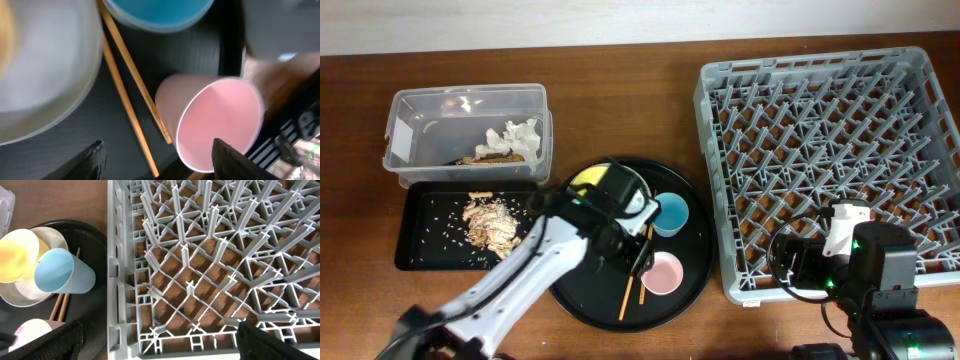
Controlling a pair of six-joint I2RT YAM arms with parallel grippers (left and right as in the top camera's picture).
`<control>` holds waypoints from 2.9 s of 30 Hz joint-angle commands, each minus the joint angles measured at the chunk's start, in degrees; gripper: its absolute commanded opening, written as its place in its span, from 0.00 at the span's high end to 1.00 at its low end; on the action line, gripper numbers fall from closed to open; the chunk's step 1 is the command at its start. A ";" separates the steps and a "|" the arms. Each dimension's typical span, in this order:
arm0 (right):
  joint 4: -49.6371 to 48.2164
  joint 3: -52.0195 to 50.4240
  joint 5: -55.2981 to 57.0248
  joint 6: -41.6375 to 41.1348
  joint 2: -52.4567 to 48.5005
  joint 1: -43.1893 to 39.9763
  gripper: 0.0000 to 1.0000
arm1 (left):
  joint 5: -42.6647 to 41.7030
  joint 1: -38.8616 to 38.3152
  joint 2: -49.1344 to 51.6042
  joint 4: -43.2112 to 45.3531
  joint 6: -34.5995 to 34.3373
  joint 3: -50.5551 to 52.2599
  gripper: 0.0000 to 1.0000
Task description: Sort waste into correct bins and load items into the dishwasher rack
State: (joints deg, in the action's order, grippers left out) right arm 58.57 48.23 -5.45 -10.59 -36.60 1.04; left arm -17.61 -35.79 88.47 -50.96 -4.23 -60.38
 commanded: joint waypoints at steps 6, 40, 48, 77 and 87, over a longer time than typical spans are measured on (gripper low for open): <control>0.00 0.96 -0.11 -0.44 0.22 -0.35 0.01 | -0.46 -2.16 7.76 3.82 -2.62 1.86 1.00; -36.52 0.96 -74.53 13.77 -31.32 -0.31 0.27 | -63.23 11.78 5.70 42.40 -36.13 -3.76 1.00; -36.63 0.96 -74.44 13.79 -31.34 -0.31 0.41 | -63.21 11.78 5.70 42.38 -36.13 -3.76 1.00; 16.83 30.97 -2.64 10.16 -37.55 -12.44 0.96 | 12.52 32.70 -19.06 -5.73 -5.07 -3.85 0.56; 21.51 30.51 2.34 10.10 -52.57 -18.05 0.94 | 12.52 32.70 -19.06 -5.97 -5.07 -3.85 0.56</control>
State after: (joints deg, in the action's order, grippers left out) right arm 79.53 78.48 -5.39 -0.05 -87.07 -16.71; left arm -5.52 -3.31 70.02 -56.60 -10.02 -64.29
